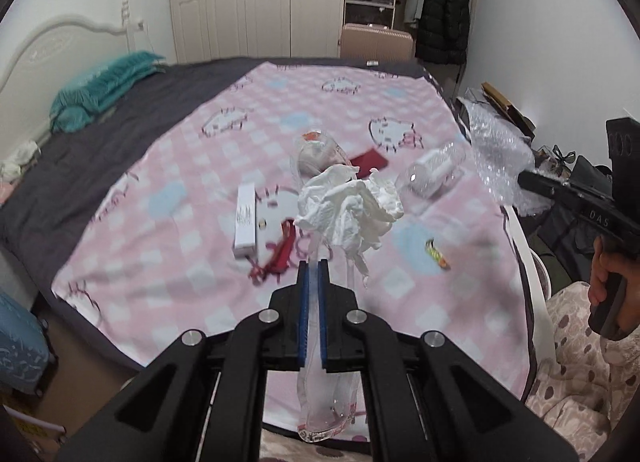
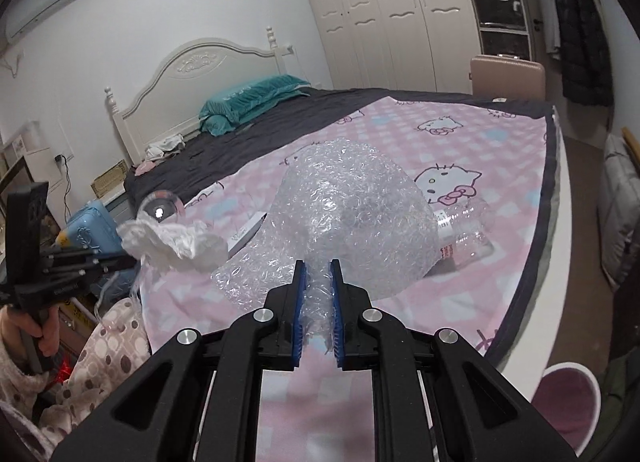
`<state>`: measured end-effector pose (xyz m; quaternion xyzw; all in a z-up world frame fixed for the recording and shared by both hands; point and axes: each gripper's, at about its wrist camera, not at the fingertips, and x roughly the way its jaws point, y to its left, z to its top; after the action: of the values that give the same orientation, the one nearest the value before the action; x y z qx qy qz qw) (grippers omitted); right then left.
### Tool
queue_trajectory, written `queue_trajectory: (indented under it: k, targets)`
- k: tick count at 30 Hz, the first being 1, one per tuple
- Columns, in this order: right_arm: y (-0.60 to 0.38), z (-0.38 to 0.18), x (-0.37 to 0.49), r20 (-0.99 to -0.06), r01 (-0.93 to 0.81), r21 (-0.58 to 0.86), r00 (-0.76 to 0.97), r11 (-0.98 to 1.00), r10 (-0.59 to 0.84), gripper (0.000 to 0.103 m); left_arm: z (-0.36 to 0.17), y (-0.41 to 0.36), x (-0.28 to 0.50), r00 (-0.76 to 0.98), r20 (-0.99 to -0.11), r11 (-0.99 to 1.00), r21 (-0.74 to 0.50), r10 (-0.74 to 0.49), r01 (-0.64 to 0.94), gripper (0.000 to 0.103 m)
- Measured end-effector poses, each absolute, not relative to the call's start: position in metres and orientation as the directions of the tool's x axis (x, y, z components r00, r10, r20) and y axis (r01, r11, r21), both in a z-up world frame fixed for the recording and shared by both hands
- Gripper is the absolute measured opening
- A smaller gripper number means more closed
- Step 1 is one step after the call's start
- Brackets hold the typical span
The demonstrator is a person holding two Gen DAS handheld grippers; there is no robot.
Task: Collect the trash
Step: 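Lift the bubble wrap and clear hanger and carry both toward the white bin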
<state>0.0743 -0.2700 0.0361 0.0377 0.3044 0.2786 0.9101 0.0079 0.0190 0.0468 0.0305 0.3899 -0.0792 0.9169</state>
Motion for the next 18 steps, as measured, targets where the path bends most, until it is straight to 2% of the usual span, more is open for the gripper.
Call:
queue_trajectory:
  k: [2,5,8,10,12,18]
  targets:
    - [-0.272,0.040,0.073,-0.526,-0.507,0.227,0.655,0.832,0.543,0.010,0.056,0.015,0.014,0.700,-0.708,0.985,0.031,-0.098,0.169,0.004]
    - [-0.274,0.046,0.069,-0.520,-0.528,0.200,0.657,0.825,0.546,0.010,0.062,0.021,0.023,0.710,-0.698,0.989,0.021,-0.092,0.149,0.004]
    - [-0.275,0.050,0.062,-0.523,-0.532,0.148,0.674,0.834,0.522,0.010,0.068,0.010,0.022,0.767,-0.642,0.979,0.147,-0.015,0.143,0.004]
    - [-0.276,0.044,0.065,-0.540,-0.526,0.141,0.669,0.839,0.511,0.010,0.053,-0.002,0.036,0.745,-0.666,0.959,0.223,0.017,0.177,0.004]
    - [-0.278,0.041,0.065,-0.539,-0.521,0.150,0.670,0.841,0.511,0.010,0.049,-0.009,0.038,0.767,-0.637,0.941,0.298,0.072,0.159,0.004]
    - [-0.285,0.039,0.065,-0.534,-0.520,0.185,0.659,0.834,0.529,0.010,0.048,-0.010,0.041,0.748,-0.662,0.957,0.238,0.035,0.166,0.004]
